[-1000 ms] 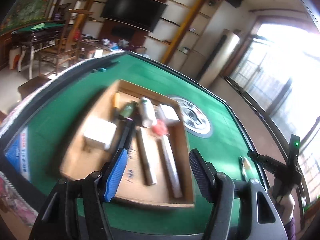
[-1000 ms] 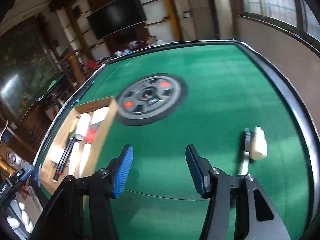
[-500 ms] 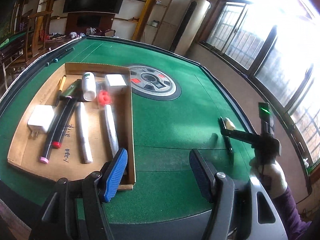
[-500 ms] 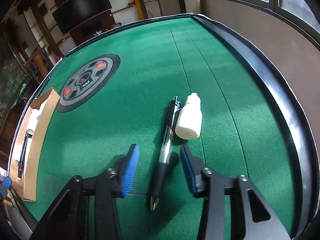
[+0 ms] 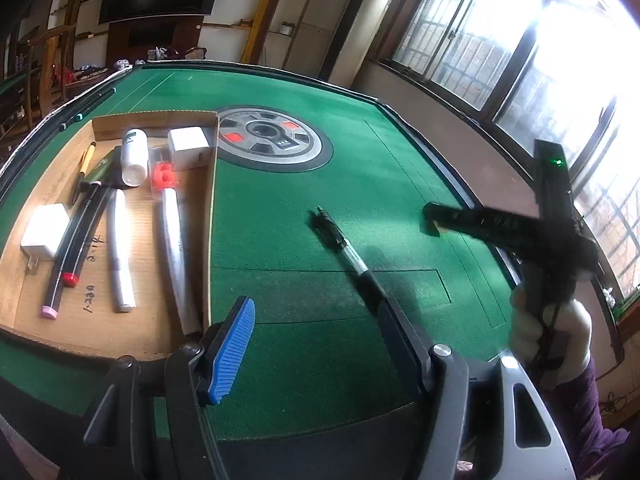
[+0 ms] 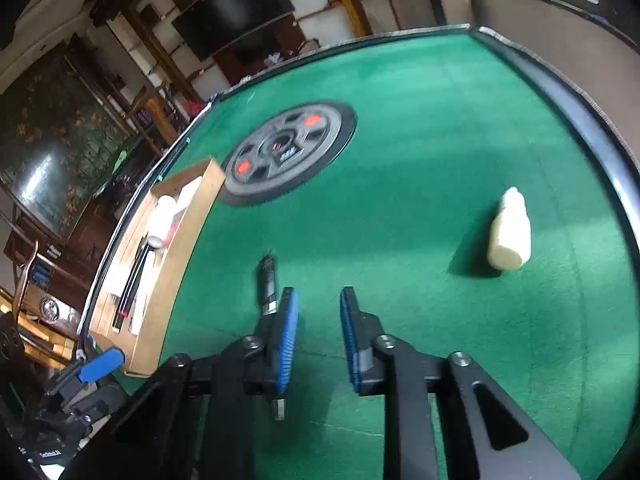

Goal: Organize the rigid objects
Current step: 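Move the right gripper over the clear pen, then toward the white dropper bottle, then grasp the clear pen with the left gripper while the right gripper grasps the white dropper bottle, then carry the clear pen and dropper bottle over the box with both grippers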

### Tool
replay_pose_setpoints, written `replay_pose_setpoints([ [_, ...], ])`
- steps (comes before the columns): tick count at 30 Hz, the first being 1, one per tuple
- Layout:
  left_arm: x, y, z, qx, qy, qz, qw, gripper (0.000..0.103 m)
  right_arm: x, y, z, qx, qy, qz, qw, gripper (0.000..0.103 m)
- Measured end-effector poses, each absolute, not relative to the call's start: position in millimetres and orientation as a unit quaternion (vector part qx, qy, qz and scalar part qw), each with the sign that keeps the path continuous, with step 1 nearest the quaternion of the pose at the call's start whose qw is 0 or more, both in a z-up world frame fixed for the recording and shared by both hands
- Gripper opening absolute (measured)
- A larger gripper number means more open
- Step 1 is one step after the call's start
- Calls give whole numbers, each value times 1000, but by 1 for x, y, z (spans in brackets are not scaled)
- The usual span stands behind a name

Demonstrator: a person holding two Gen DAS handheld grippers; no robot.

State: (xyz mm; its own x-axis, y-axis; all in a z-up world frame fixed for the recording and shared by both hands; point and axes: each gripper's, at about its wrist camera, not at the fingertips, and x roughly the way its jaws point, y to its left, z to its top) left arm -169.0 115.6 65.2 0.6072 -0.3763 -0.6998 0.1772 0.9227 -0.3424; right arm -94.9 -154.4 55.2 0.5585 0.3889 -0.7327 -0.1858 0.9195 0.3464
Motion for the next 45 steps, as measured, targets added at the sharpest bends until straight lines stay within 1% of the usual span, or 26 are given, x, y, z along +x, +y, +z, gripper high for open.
replay_pose_setpoints([
  [1,-169,113,64,-119,417,-159,887,68,-98,-168,65,108,420,137,890,51],
  [2,-168,109,63,-118,419,-164,885,68,-100,-183,72,98,403,108,903,58],
  [4,-167,102,59,-119,425,-176,880,68,-99,-207,76,77,397,58,913,58],
  [7,-162,89,53,-123,442,-196,867,68,-93,-236,68,84,413,28,906,58],
  [11,-146,75,49,-131,464,-205,852,68,-74,-236,50,75,433,18,898,58],
  [15,-129,57,52,-114,464,-188,858,68,-51,-225,34,77,446,14,892,57],
  [16,-123,51,52,-104,464,-185,860,68,-46,-220,30,73,448,12,891,56],
  [19,-104,38,42,-91,472,-171,860,68,-38,-210,17,68,451,5,890,31],
  [20,-97,34,38,-88,475,-169,859,68,-40,-211,18,69,443,5,894,28],
  [22,-84,24,27,-68,487,-150,858,67,-40,-213,15,88,440,25,893,26],
  [23,-83,17,26,-49,477,-147,865,65,-41,-215,14,93,436,28,895,26],
  [24,-81,9,25,-22,467,-146,872,58,-40,-215,13,92,435,28,895,26],
  [26,-78,1,23,9,461,-141,876,15,-41,-215,13,92,433,29,896,26],
  [27,-76,3,23,2,462,-148,875,10,-41,-215,14,91,433,29,897,26],
  [32,-74,28,30,-57,461,-158,871,10,-41,-214,14,89,431,33,897,25],
  [37,-91,64,53,-128,430,-168,878,10,-41,-217,14,103,429,36,897,25],
  [42,-123,122,84,-174,386,-148,894,10,-43,-218,16,109,420,39,900,25],
  [45,-135,170,90,-194,374,-104,901,10,-44,-217,20,111,411,48,903,25],
])
